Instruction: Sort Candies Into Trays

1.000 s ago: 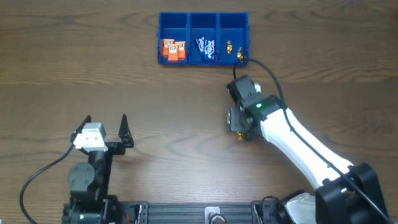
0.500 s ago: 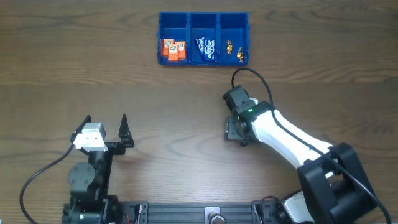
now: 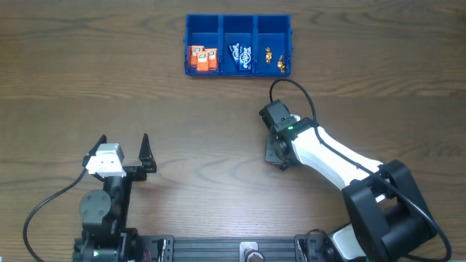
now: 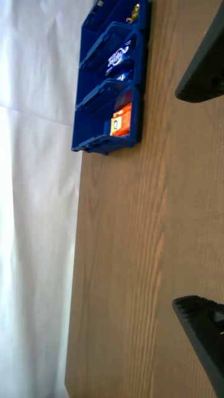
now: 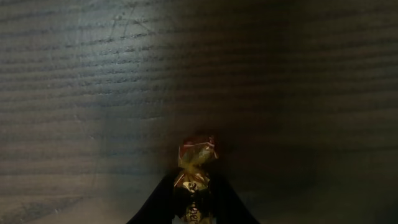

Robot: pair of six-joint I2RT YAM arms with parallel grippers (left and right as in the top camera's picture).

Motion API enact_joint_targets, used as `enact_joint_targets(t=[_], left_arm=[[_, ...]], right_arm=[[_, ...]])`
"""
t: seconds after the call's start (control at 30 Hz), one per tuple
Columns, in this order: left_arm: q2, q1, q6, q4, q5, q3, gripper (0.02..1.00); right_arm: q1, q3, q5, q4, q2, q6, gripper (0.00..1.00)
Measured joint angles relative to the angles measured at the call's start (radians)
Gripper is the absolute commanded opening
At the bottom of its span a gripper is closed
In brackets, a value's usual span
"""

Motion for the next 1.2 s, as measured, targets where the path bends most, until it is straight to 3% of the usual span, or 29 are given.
enact_joint_targets(t=[0.3,0.43,0.63,0.9,1.2], left_arm=[[0.0,0.0,0.0,0.0,0.0,0.0,0.998],[0.0,0.0,0.0,0.0,0.0,0.0,0.998],[0.0,0.0,0.0,0.001,0.0,0.0,0.998],[0.0,0.0,0.0,0.0,0.001,0.0,0.998],[0.0,0.0,0.0,0.0,0.0,0.0,0.998]], right_arm=[[0.0,0.043,0.008,-0.072,0.006,-0.001,0.13],[-0.005,0.243,0.065,-0.195,0.019,-0.018,0.139],[-0.048,0.665,0.124,-0.211,0.037,-0.14,0.13],[-0.146,1.158,0.177,-0.195,0.321,-0.256,0.141],[-0.186,1.247,0.174,-0.144,0.59,-0.282,0.169]])
